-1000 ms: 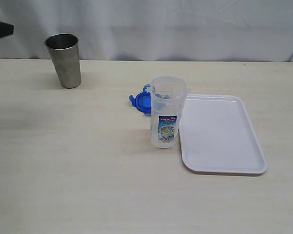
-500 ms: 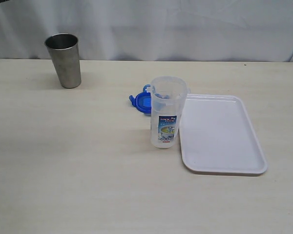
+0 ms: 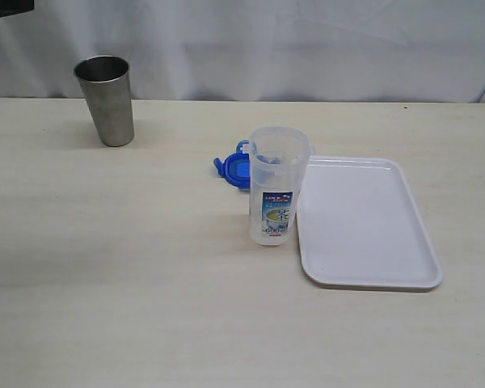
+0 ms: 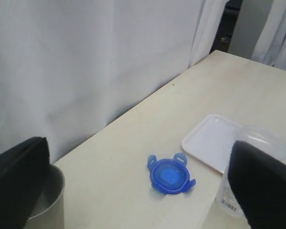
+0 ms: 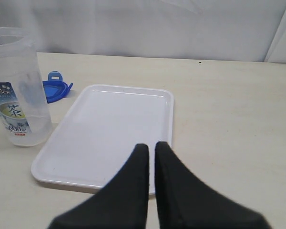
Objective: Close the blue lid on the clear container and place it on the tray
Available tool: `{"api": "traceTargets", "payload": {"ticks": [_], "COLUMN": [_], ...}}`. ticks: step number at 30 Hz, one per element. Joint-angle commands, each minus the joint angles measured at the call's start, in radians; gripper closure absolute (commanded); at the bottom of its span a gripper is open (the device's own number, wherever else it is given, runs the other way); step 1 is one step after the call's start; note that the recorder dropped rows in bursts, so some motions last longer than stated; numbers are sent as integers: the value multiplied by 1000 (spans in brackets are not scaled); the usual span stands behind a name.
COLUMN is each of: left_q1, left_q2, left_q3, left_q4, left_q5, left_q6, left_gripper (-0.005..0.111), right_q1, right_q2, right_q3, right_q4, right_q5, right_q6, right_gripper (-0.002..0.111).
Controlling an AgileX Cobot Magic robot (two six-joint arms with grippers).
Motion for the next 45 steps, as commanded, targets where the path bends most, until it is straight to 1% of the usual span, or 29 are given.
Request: {"api": "traceTargets", "payload": {"ticks": [1, 4, 17, 19, 21, 23, 24, 25, 27, 29, 33, 34, 36, 40, 42, 44, 45], "left_q1": [-10, -10, -10, -10, -10, -10, -10, -10, -10, -11, -11, -11, -16, -22, -22, -22, -22], "left_q2": [1, 1, 1, 1, 1, -1, -1, -1, -1, -1, -1, -1, -1, -6, -11, -18, -25], "left_q3": [9, 9, 9, 9, 9, 9, 11, 11, 11, 11, 11, 11, 11, 11, 11, 11, 11], "left_q4": [-19, -41, -49, -53, -28, -2, -2, -2, -2, -2, -2, -2, -2, -2, -2, -2, -2], "left_q5": [-33, -33, -33, 34, 143, 248, 278, 295, 312, 308, 348, 360, 374, 463, 512, 576, 616], "left_q6": [0, -66, -66, -71, -168, -263, -271, -271, -261, -257, -271, -271, -283, -317, -261, -155, -149], "left_gripper": [12, 12, 12, 13, 13, 19, 24, 31, 49, 70, 105, 107, 107, 107, 107, 107, 107], "right_q1": [-3, -3, -3, -3, -3, -3, -3, -3, -3, -3, -3, -3, -3, -3, -3, -3, -3], "right_q2": [-5, -5, -5, -5, -5, -5, -5, -5, -5, -5, -5, -5, -5, -5, -5, -5, -5], "right_q3": [1, 1, 1, 1, 1, 1, 1, 1, 1, 1, 1, 1, 1, 1, 1, 1, 1], "right_q4": [-10, -10, -10, -10, -10, -10, -10, -10, -10, -10, -10, -10, -10, -10, -10, -10, -10], "right_q5": [-1, -1, -1, -1, -1, -1, -1, -1, -1, -1, -1, -1, -1, -1, -1, -1, -1], "right_q6": [3, 3, 3, 3, 3, 3, 3, 3, 3, 3, 3, 3, 3, 3, 3, 3, 3], "right_gripper": [104, 104, 104, 104, 104, 104, 104, 104, 104, 104, 104, 104, 104, 104, 104, 104, 104]}}
